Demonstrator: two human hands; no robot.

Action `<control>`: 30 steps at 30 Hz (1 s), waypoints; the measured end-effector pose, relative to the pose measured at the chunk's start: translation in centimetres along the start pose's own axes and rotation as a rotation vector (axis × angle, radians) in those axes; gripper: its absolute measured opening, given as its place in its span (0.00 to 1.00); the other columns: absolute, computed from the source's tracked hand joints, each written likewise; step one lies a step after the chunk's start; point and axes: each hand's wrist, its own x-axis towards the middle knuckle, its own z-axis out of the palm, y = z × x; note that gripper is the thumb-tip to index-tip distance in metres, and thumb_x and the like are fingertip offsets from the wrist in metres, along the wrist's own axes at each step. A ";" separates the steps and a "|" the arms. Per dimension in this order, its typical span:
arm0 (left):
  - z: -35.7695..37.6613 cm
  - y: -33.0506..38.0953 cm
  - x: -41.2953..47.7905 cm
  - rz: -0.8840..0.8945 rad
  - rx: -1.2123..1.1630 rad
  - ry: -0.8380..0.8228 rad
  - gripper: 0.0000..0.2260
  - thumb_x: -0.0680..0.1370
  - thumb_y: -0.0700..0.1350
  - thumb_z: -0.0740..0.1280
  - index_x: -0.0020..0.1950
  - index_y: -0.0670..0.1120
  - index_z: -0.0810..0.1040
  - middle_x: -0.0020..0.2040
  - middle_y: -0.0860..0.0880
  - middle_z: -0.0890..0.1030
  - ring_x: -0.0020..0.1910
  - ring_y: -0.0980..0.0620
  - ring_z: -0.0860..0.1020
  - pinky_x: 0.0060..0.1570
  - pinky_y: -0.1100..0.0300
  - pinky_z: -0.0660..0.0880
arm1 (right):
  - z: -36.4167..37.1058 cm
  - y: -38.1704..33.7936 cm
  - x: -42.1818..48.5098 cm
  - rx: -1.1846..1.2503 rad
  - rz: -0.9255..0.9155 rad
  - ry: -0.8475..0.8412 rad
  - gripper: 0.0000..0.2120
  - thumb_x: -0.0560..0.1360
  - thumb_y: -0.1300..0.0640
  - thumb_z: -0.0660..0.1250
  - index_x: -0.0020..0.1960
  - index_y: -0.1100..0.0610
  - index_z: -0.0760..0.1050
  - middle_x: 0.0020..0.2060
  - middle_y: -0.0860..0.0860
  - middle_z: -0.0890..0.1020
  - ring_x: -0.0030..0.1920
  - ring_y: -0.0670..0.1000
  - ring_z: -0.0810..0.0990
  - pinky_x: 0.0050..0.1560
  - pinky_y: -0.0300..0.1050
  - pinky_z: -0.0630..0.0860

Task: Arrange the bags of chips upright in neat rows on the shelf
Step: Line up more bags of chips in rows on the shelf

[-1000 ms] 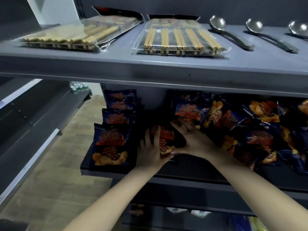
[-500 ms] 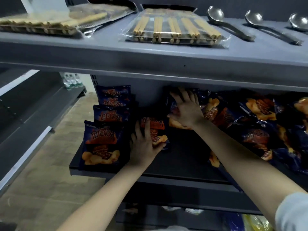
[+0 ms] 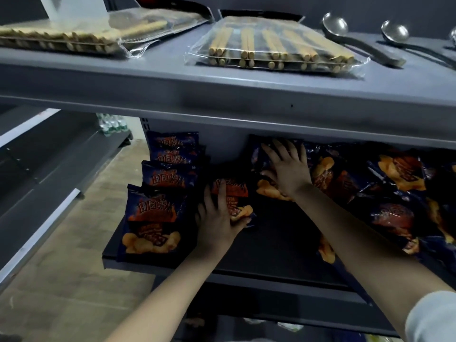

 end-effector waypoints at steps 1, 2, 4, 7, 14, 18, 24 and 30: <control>0.0 0.0 0.0 0.000 0.001 0.002 0.47 0.68 0.68 0.65 0.74 0.56 0.38 0.75 0.41 0.49 0.68 0.37 0.60 0.64 0.43 0.63 | 0.1 0.3 -0.2 -0.015 -0.010 0.003 0.34 0.74 0.42 0.63 0.75 0.47 0.54 0.74 0.52 0.60 0.74 0.60 0.54 0.73 0.65 0.45; 0.0 0.1 0.0 0.000 0.003 -0.001 0.46 0.68 0.68 0.65 0.74 0.56 0.38 0.75 0.41 0.49 0.68 0.38 0.60 0.64 0.43 0.62 | 0.3 0.5 -0.5 -0.025 -0.018 0.008 0.33 0.74 0.44 0.65 0.75 0.47 0.55 0.74 0.52 0.61 0.74 0.60 0.56 0.72 0.65 0.46; -0.1 0.1 0.0 -0.004 0.002 -0.014 0.47 0.69 0.67 0.65 0.75 0.55 0.39 0.75 0.41 0.48 0.69 0.38 0.59 0.65 0.43 0.61 | 0.3 0.9 -0.8 -0.036 -0.028 0.024 0.32 0.73 0.45 0.67 0.74 0.48 0.59 0.73 0.52 0.63 0.73 0.60 0.58 0.72 0.65 0.48; -0.1 0.2 0.1 -0.010 -0.012 -0.016 0.47 0.69 0.67 0.66 0.76 0.53 0.41 0.75 0.41 0.48 0.70 0.37 0.58 0.65 0.42 0.61 | 0.2 1.2 -1.4 -0.051 -0.018 0.042 0.31 0.72 0.48 0.69 0.72 0.49 0.63 0.71 0.52 0.67 0.72 0.59 0.62 0.71 0.64 0.50; 0.0 0.3 0.1 -0.021 -0.030 -0.007 0.48 0.68 0.67 0.67 0.76 0.54 0.40 0.75 0.41 0.48 0.71 0.37 0.56 0.65 0.41 0.61 | -0.1 1.2 -2.6 0.008 0.006 0.183 0.33 0.64 0.60 0.75 0.67 0.50 0.70 0.57 0.52 0.79 0.60 0.57 0.75 0.67 0.64 0.62; 0.0 0.4 0.0 -0.017 -0.019 0.006 0.48 0.68 0.67 0.67 0.76 0.54 0.41 0.75 0.41 0.50 0.70 0.37 0.58 0.64 0.41 0.62 | -0.6 1.2 -2.3 0.054 -0.015 0.220 0.33 0.60 0.63 0.74 0.64 0.54 0.73 0.49 0.54 0.81 0.53 0.58 0.78 0.65 0.61 0.64; 0.2 0.2 0.2 -0.015 -0.008 -0.002 0.48 0.68 0.68 0.66 0.76 0.53 0.40 0.75 0.40 0.49 0.70 0.36 0.58 0.64 0.41 0.62 | -1.3 1.2 -1.8 0.125 -0.002 0.230 0.31 0.63 0.69 0.69 0.64 0.54 0.73 0.48 0.54 0.80 0.54 0.58 0.78 0.64 0.56 0.64; 0.5 0.4 1.2 -0.036 -0.007 0.032 0.48 0.68 0.66 0.68 0.75 0.53 0.40 0.75 0.40 0.49 0.69 0.35 0.59 0.63 0.40 0.63 | -2.9 0.4 -1.9 0.080 0.040 0.050 0.30 0.74 0.58 0.65 0.74 0.48 0.60 0.62 0.54 0.73 0.65 0.56 0.70 0.72 0.60 0.50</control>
